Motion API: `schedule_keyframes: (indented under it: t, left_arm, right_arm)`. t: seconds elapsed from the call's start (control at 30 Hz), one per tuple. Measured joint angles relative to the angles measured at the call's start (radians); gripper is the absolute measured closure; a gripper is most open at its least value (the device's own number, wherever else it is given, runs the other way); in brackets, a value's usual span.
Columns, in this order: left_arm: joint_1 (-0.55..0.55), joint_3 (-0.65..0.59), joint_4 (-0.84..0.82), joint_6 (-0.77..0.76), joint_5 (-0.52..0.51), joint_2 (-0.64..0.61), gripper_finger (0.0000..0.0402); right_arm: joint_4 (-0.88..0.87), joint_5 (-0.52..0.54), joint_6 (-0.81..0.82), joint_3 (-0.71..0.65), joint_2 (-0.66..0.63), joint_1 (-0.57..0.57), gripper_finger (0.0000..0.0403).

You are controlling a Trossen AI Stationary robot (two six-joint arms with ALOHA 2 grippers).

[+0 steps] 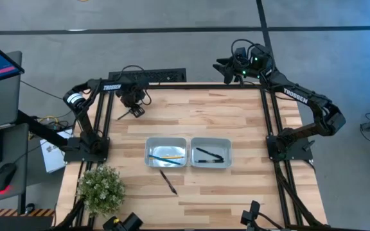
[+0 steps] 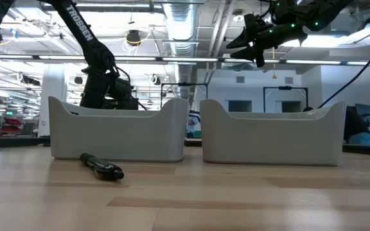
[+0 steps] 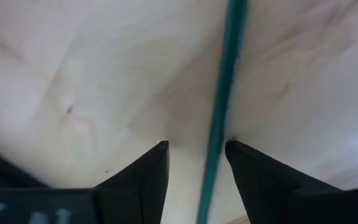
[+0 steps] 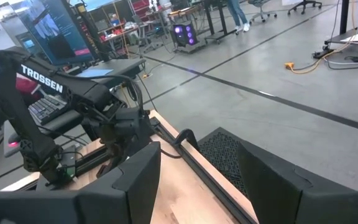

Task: Sort pens & pencils
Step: Put the green pencil into the left gray bin

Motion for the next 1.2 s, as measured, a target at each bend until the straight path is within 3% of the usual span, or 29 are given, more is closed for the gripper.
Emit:
schedule_keyframes:
  t: [0.33, 0.73, 1.2]
  left_arm:
    - [0.044, 0.0, 0.002, -0.002, 0.089, 0.0, 0.0239]
    - [0.042, -0.001, 0.007, -0.013, 0.08, -0.001, 0.0308]
    - [0.039, -0.002, 0.009, -0.034, 0.062, -0.001, 0.0358]
  right_arm:
    - [-0.014, 0.0, 0.0, 0.0, 0.0, 0.0, 0.0168]
    - [-0.016, 0.0, 0.0, 0.0, 0.0, 0.0, 0.0168]
    - [-0.016, 0.0, -0.001, 0.0, 0.0, 0.0, 0.0168]
